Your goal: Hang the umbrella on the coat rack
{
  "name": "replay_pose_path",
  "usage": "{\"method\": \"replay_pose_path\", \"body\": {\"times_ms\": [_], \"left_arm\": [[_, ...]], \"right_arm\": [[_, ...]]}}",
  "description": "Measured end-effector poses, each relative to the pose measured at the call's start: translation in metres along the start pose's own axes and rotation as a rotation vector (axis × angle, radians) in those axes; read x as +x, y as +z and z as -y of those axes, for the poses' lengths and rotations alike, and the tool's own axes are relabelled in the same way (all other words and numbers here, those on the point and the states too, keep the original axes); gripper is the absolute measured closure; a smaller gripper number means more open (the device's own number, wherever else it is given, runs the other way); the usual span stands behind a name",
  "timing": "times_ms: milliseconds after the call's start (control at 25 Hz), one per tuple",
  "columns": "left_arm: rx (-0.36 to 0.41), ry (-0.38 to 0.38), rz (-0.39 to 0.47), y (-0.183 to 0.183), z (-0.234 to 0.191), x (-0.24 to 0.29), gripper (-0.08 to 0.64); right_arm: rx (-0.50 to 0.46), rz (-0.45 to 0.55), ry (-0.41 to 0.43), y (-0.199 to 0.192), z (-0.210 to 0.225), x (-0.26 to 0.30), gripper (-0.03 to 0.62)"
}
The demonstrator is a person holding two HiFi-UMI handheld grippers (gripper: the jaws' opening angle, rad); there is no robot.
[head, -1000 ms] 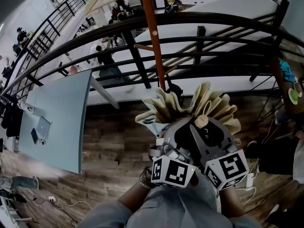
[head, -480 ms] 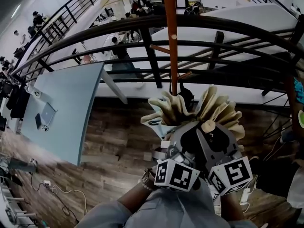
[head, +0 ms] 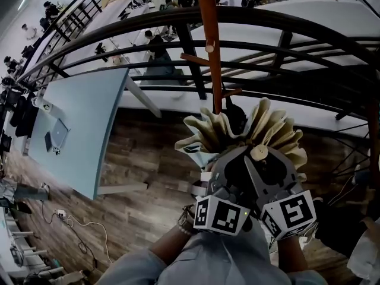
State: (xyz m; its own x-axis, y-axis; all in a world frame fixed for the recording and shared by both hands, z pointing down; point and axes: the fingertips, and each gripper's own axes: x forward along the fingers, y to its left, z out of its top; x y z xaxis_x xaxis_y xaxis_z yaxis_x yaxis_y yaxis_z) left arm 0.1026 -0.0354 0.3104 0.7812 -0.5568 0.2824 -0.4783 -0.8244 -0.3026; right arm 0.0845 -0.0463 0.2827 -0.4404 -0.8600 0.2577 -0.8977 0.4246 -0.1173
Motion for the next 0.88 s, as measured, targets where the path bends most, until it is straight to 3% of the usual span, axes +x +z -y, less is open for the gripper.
{"method": "replay_pose_path", "body": {"times_ms": [480, 880], "left_arm": [[-0.049, 0.035, -0.09, -0.037, -0.025, 0.071, 0.397], [-0.082, 0.073, -0.154, -0.068, -0.032, 0.104, 0.4]], "right_arm": [[0.014, -0.064, 0.08, -0.025, 0.058, 0.055, 0.457], [0.029, -0.097, 0.14, -0.05, 0.082, 0.083, 0.457]]}}
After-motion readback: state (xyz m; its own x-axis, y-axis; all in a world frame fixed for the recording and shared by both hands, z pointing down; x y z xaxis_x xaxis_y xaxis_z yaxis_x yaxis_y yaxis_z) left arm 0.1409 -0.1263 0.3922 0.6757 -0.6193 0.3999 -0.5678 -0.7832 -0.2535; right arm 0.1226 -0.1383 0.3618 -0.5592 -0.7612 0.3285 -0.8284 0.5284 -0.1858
